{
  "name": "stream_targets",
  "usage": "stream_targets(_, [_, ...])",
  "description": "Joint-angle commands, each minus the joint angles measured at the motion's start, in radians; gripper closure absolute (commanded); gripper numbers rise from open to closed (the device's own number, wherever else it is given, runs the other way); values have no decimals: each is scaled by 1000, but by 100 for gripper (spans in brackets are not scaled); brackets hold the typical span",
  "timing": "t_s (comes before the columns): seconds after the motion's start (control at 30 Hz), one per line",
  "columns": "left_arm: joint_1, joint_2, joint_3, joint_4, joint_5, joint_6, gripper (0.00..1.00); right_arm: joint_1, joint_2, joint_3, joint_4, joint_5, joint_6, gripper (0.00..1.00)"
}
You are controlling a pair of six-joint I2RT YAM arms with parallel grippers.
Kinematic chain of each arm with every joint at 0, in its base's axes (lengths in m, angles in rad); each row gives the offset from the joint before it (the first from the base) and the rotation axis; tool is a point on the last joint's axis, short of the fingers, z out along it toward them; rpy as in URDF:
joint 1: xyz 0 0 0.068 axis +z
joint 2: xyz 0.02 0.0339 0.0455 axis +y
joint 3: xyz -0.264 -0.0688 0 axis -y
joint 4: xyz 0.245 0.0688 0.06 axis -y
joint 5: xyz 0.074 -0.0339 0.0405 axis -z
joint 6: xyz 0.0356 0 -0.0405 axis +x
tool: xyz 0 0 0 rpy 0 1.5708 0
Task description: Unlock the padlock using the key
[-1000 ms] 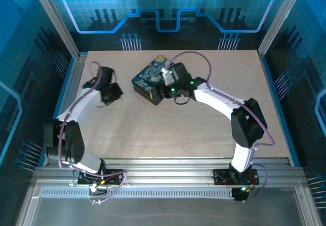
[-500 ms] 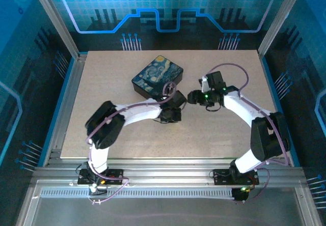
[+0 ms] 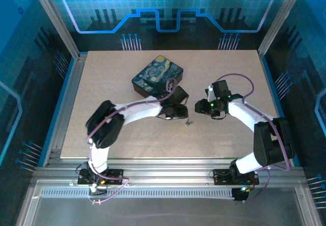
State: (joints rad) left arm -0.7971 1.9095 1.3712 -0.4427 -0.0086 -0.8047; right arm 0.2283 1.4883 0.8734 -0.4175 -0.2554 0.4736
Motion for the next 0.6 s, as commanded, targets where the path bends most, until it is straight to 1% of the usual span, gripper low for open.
stream_targets(0.0, [63, -134, -100, -5, 33, 43, 59, 17, 6, -33, 9, -55, 11, 55])
stream_targets(0.1, [117, -198, -193, 3, 24, 49, 60, 69, 23, -44, 23, -44, 42, 56])
stream_targets(0.2, [155, -243, -251, 7, 6, 54, 60, 135, 42, -48, 28, -6, 79, 56])
stream_targets(0.3, [170, -263, -273, 4, -4, 68, 59, 195, 71, -39, 27, 31, 115, 56])
stream_targets(0.43, [173, -260, -274, 2, -4, 91, 59, 228, 116, -30, 18, 68, 173, 58])
stream_targets(0.57, [175, -260, -276, 9, -2, 104, 59, 266, 154, -9, 18, 117, 186, 59])
